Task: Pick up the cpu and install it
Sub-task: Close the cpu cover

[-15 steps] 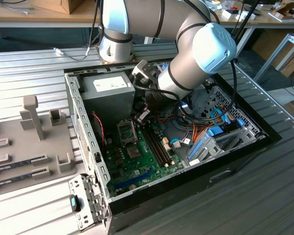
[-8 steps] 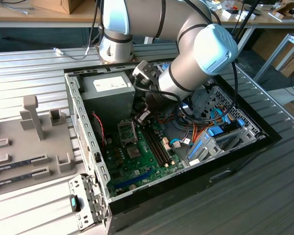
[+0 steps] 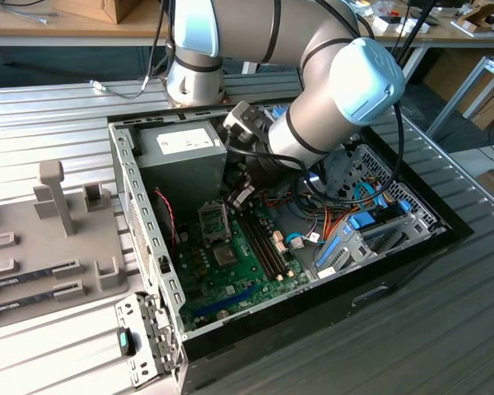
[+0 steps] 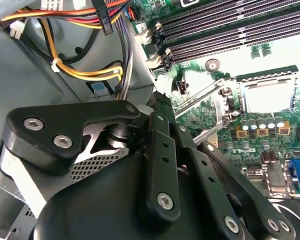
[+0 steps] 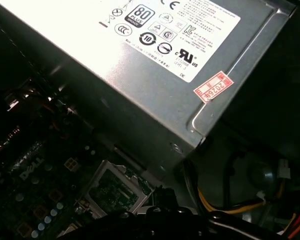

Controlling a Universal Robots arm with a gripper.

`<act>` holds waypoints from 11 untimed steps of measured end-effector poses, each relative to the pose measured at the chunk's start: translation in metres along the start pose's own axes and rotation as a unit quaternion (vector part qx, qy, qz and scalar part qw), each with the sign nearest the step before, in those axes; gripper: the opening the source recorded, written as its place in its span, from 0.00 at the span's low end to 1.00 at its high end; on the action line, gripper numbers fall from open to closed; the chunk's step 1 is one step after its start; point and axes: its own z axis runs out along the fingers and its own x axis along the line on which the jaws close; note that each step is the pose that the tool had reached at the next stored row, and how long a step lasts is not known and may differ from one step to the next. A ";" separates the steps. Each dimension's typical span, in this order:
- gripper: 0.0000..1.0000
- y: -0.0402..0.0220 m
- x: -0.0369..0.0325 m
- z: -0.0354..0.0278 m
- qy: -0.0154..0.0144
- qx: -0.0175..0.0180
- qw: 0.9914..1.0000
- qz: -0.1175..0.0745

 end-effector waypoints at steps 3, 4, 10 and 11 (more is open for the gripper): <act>0.11 0.0006 0.0011 -0.0002 0.001 0.000 1.000 -0.004; 0.11 0.0006 0.0013 -0.0004 0.002 0.000 1.000 -0.005; 0.11 0.0015 0.0017 -0.0034 0.002 -0.002 1.000 -0.009; 0.11 0.0017 0.0018 -0.0040 0.002 -0.002 1.000 -0.010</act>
